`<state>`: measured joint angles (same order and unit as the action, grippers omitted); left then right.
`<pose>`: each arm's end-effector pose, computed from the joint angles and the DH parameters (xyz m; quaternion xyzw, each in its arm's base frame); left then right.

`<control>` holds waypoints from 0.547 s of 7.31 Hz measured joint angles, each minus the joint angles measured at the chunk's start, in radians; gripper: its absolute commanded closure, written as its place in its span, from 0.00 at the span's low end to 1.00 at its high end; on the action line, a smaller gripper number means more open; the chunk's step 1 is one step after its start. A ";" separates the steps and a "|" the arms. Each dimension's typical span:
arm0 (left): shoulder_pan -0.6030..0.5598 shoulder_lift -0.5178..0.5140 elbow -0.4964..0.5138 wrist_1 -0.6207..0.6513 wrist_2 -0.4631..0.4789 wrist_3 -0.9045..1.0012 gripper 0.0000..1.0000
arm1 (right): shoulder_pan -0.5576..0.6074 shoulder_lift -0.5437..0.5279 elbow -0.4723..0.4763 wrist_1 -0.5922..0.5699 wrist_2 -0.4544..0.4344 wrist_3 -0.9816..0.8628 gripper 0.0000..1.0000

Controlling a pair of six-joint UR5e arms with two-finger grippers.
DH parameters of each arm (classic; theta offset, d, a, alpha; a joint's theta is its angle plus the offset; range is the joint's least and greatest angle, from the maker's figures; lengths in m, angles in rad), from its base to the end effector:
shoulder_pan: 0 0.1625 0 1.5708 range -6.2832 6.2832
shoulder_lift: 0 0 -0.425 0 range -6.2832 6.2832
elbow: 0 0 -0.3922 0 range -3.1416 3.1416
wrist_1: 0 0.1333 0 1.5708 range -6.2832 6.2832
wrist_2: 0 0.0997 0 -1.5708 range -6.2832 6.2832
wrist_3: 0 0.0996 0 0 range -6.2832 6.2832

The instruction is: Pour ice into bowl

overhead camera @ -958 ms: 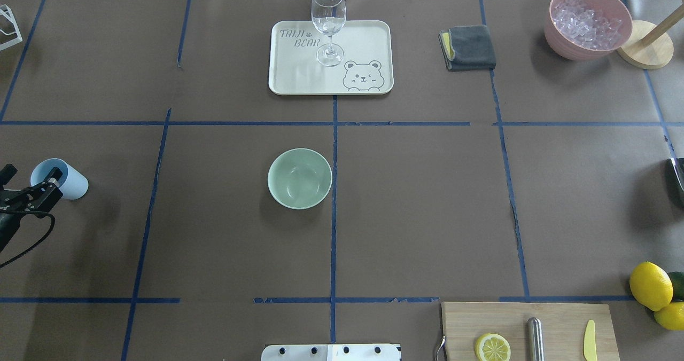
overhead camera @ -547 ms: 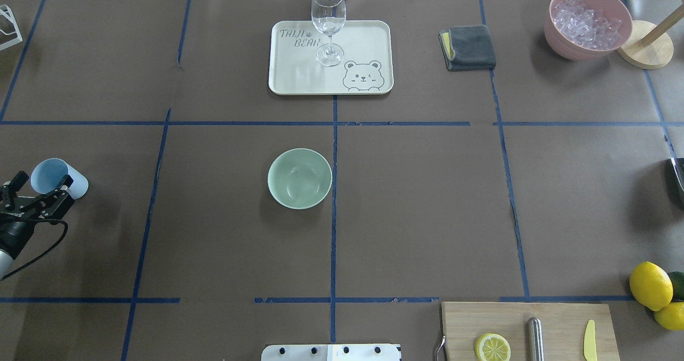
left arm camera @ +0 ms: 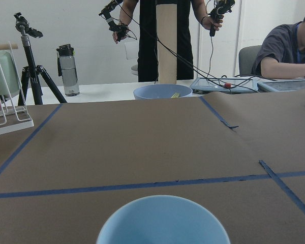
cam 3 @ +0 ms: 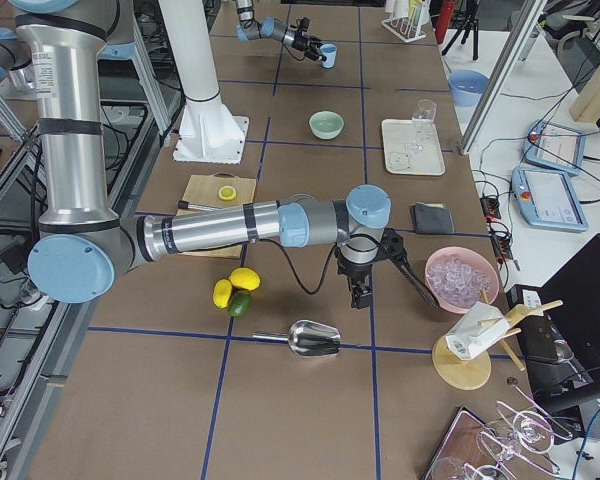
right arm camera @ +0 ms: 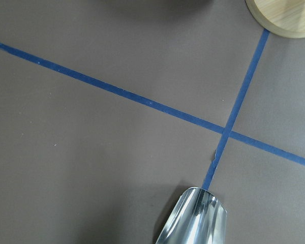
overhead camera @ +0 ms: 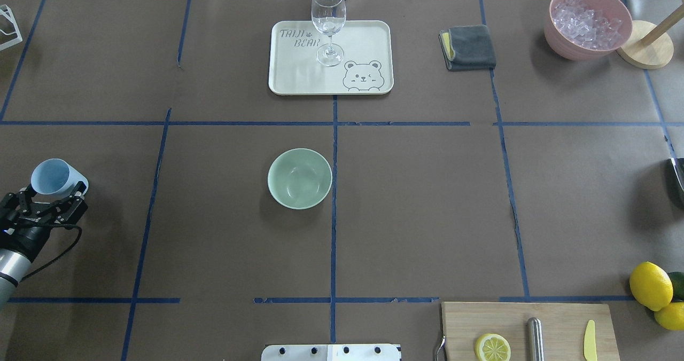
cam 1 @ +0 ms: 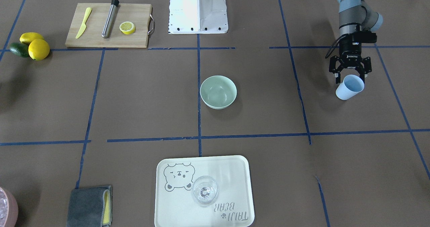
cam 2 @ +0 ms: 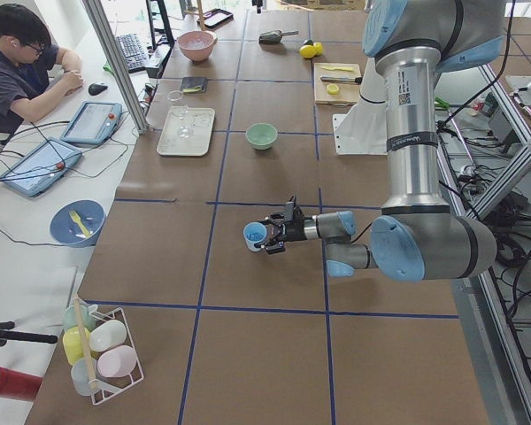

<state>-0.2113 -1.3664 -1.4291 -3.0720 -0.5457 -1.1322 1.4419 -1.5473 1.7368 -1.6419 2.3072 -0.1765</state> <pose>0.3162 -0.2912 0.6414 0.5413 0.3197 -0.1832 0.7558 0.0012 -0.5072 0.5750 0.0637 -0.3579 -0.1627 0.9173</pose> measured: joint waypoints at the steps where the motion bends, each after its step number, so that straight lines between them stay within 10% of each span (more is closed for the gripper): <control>1: 0.001 -0.016 0.025 0.000 0.006 0.000 0.00 | 0.000 0.001 0.000 0.000 0.000 0.000 0.00; 4: 0.001 -0.023 0.062 0.000 0.010 0.003 0.00 | 0.000 0.003 0.000 0.000 0.000 0.003 0.00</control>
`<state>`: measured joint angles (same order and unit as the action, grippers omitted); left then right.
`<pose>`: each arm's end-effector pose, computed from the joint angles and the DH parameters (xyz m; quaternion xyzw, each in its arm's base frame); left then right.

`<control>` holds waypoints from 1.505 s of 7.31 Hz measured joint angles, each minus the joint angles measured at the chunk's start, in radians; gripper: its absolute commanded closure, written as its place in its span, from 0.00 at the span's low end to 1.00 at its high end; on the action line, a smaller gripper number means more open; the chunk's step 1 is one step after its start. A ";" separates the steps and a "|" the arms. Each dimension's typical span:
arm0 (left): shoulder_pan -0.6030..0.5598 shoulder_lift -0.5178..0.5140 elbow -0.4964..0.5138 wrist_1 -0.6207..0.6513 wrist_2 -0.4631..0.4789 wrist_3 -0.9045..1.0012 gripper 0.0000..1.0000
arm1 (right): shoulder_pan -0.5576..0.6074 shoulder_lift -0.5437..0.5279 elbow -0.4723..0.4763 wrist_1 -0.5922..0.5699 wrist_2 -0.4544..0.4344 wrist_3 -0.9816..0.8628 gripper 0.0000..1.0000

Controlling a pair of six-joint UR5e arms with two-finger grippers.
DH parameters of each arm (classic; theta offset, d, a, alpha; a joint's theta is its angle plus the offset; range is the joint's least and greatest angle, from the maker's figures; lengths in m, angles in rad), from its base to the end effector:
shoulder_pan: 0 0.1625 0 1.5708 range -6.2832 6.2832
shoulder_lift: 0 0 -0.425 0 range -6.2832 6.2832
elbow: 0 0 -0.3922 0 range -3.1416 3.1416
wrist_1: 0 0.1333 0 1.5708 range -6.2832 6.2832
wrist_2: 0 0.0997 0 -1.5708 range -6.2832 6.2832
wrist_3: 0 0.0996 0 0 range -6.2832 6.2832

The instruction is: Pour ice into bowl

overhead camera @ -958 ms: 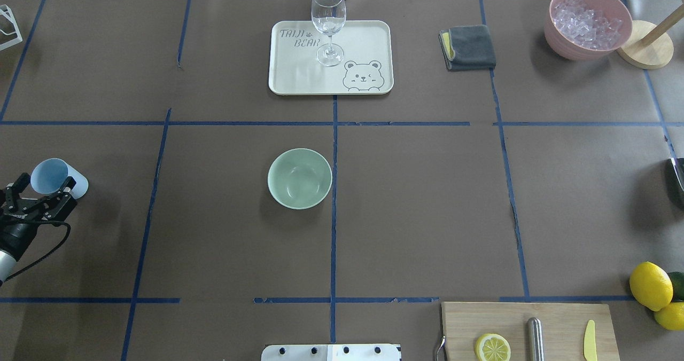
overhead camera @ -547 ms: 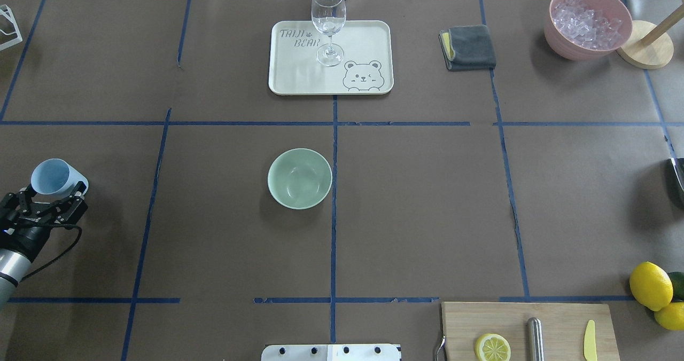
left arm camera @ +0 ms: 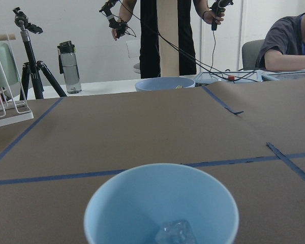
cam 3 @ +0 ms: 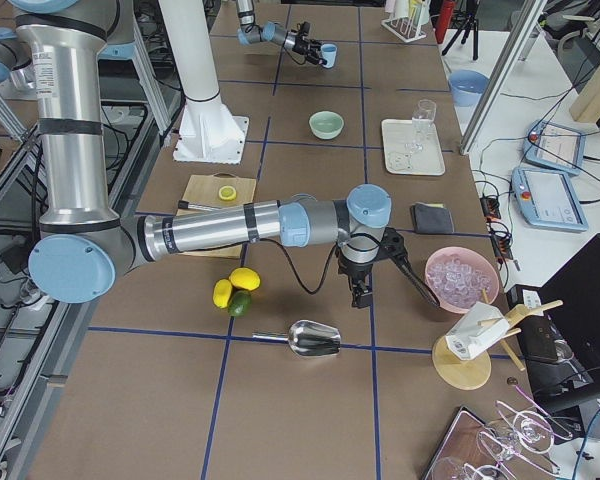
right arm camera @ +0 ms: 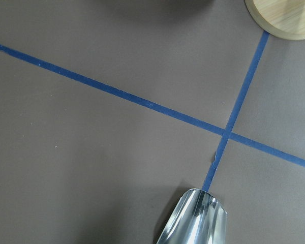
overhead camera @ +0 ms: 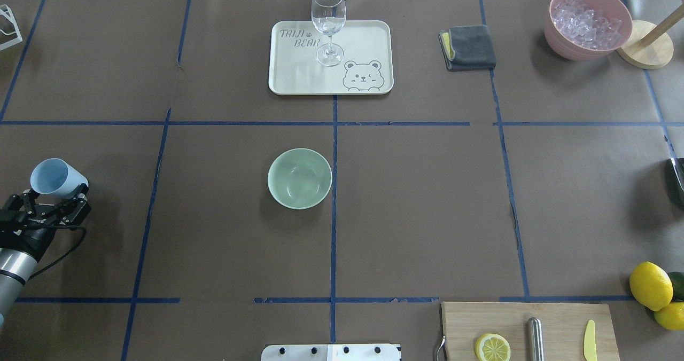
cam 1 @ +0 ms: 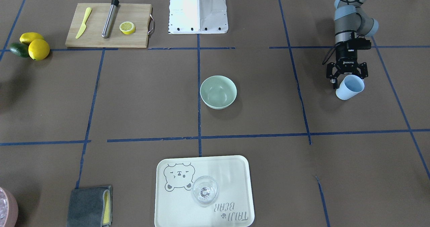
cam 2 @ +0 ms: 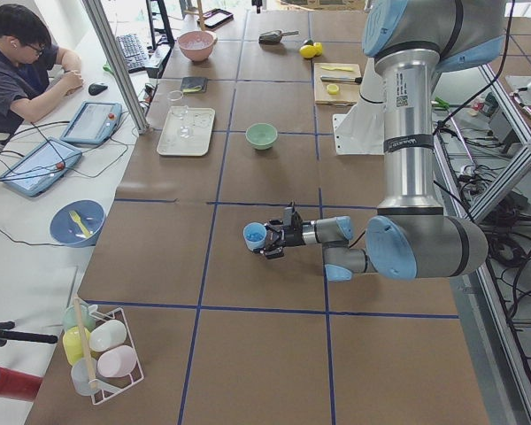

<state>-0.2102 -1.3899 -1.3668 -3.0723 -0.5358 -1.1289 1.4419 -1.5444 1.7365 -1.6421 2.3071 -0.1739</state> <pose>0.3225 -0.2927 0.6605 0.5449 0.3017 -0.1751 0.7624 0.0011 -0.5084 0.5737 0.0644 -0.3579 -0.1619 0.9174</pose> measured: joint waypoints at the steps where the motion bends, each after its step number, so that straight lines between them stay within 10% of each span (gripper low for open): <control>1: 0.000 0.000 0.004 0.001 -0.001 0.001 0.00 | 0.000 0.000 0.000 0.000 0.000 0.000 0.00; 11: -0.029 -0.020 0.012 0.001 -0.012 -0.028 0.02 | 0.007 0.002 0.001 0.001 -0.002 -0.004 0.00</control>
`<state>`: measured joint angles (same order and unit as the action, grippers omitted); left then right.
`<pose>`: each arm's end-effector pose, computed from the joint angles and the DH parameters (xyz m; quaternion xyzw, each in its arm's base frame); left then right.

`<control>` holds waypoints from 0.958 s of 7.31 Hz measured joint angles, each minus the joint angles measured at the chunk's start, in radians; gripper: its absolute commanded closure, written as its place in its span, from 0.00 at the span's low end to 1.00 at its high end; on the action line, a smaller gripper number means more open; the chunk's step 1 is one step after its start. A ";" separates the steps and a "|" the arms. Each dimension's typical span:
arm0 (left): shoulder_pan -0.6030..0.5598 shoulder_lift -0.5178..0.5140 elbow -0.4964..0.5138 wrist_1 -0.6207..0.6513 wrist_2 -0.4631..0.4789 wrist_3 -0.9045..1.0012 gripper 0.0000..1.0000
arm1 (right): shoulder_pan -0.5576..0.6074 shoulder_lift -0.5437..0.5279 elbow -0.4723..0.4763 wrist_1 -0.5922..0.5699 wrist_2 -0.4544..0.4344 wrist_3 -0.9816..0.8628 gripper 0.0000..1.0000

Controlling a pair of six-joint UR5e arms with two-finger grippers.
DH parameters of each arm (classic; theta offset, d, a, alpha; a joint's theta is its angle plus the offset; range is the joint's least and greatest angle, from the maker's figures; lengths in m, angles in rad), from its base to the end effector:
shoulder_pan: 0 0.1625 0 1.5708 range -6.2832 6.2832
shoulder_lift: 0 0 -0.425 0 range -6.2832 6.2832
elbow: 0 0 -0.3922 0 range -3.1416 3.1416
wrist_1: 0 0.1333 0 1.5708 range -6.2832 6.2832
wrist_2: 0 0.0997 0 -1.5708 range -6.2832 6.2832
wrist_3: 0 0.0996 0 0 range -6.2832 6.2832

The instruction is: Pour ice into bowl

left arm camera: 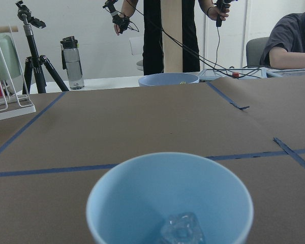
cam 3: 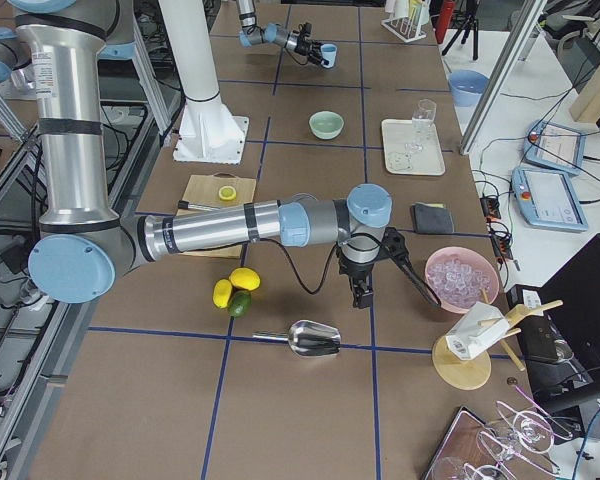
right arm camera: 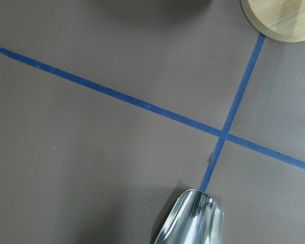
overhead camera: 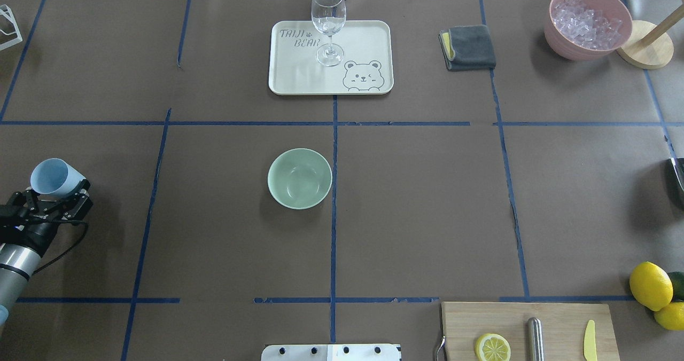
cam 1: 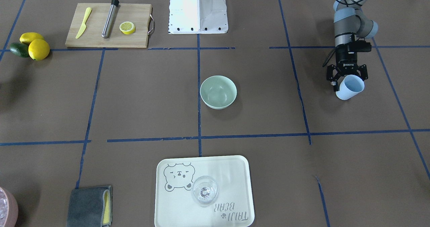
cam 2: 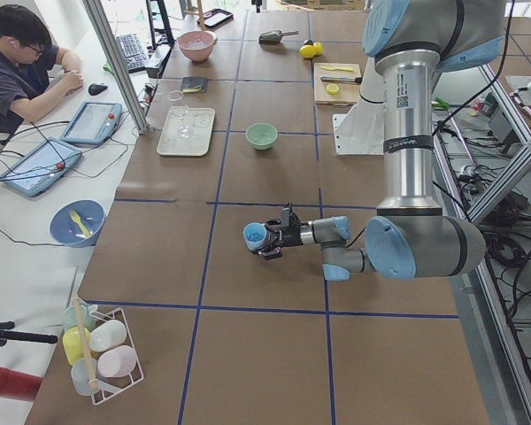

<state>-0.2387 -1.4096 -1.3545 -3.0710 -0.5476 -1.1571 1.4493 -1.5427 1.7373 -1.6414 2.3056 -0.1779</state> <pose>0.3237 -0.3035 0.6592 0.5413 0.3069 -0.1951 0.7581 0.0049 -0.5092 0.5725 0.0679 -0.3567 -0.1609 0.9177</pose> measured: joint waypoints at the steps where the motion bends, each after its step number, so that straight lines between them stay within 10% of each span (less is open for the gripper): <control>1: -0.010 0.000 0.000 0.000 0.000 -0.001 0.02 | 0.000 0.000 0.000 0.000 0.000 0.000 0.00; 2: -0.015 0.000 0.000 0.001 0.000 -0.001 0.08 | 0.001 0.001 0.001 0.000 0.000 0.000 0.00; 5: -0.017 -0.009 0.001 0.001 0.001 -0.001 0.90 | 0.006 0.001 0.001 0.000 0.000 -0.001 0.00; 7: -0.016 -0.024 -0.002 0.001 0.000 0.002 1.00 | 0.008 0.002 0.001 0.000 0.000 -0.002 0.00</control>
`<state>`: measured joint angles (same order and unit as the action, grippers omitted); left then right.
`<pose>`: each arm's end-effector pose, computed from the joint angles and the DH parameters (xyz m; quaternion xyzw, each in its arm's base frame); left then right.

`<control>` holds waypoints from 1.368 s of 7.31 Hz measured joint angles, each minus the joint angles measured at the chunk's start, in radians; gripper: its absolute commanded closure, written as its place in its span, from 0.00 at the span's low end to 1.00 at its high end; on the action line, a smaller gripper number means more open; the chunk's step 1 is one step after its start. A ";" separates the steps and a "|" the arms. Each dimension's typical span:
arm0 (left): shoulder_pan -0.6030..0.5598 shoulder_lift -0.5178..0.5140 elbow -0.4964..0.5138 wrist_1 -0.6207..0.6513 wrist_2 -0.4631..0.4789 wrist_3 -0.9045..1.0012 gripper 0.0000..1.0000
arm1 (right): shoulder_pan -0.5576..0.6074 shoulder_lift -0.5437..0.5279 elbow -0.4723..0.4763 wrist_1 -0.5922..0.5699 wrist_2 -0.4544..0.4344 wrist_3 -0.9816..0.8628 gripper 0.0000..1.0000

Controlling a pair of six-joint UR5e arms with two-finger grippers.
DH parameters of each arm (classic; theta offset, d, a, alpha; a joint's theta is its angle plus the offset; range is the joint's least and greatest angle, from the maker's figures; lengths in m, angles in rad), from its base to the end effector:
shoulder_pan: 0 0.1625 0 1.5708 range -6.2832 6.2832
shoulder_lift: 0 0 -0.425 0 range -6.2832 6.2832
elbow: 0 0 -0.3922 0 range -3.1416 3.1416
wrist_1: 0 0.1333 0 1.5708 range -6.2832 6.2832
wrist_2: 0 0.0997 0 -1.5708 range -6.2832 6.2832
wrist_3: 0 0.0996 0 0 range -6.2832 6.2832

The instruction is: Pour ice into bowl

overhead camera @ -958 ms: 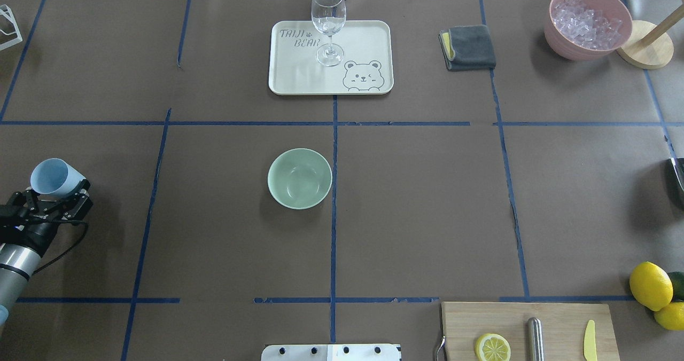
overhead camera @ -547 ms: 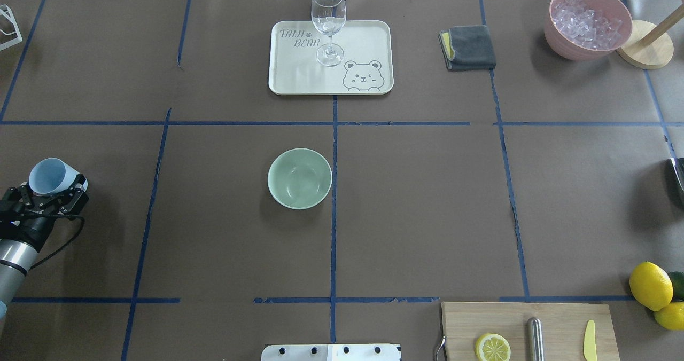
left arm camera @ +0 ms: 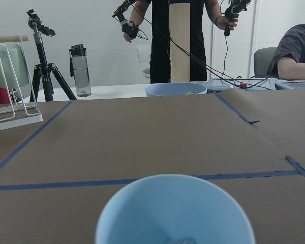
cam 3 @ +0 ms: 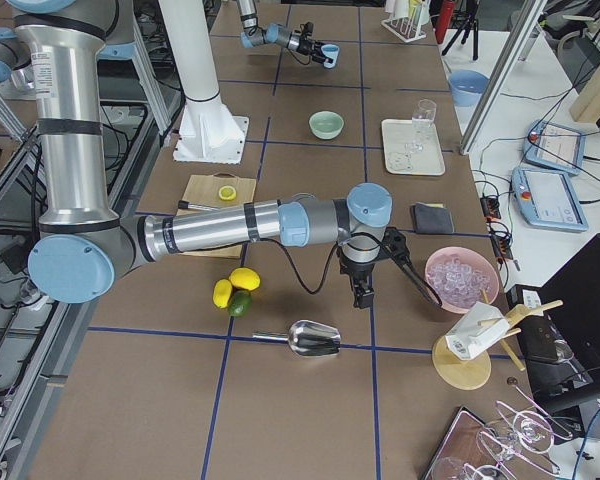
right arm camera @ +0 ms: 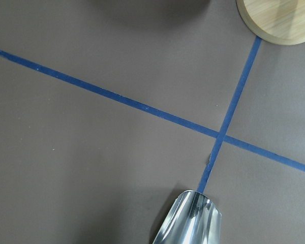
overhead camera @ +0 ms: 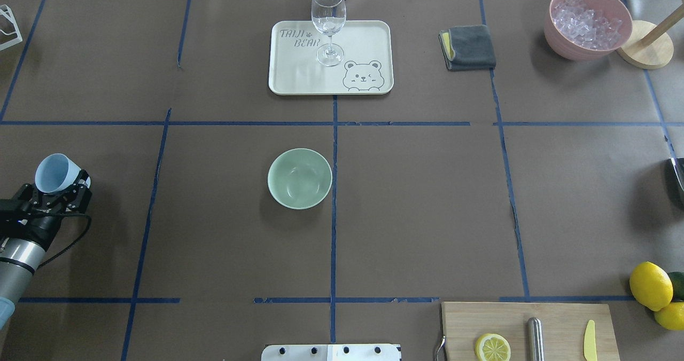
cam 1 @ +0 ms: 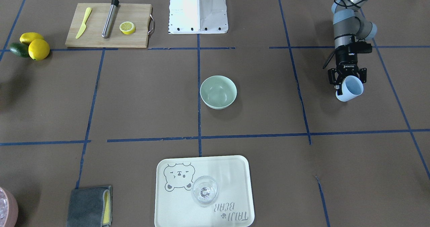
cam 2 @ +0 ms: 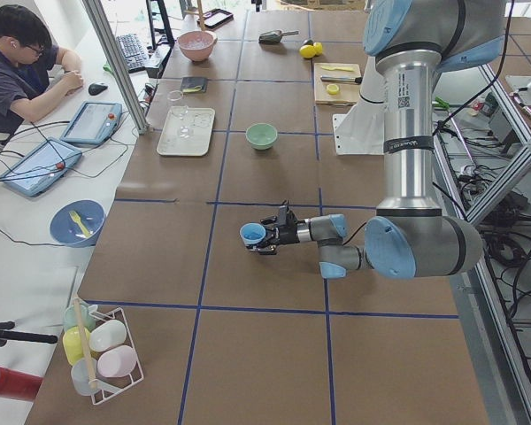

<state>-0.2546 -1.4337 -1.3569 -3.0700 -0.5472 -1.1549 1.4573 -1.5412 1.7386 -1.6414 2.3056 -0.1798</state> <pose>0.3305 -0.3116 0.6487 0.5441 0.3118 -0.2061 0.7511 0.0089 -0.5097 0.5711 0.0710 -0.3563 -0.1586 0.9181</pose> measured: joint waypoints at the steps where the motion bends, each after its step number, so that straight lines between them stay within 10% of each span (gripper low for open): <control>1: 0.000 -0.002 -0.010 -0.008 -0.006 0.013 1.00 | 0.001 0.001 0.000 0.000 0.000 0.000 0.00; 10: -0.180 -0.098 -0.221 -0.113 -0.356 0.905 1.00 | 0.014 -0.005 -0.004 0.000 -0.001 0.005 0.00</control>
<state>-0.4350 -1.5322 -1.5784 -3.1830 -0.9035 -0.2500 1.4710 -1.5464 1.7345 -1.6417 2.3046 -0.1751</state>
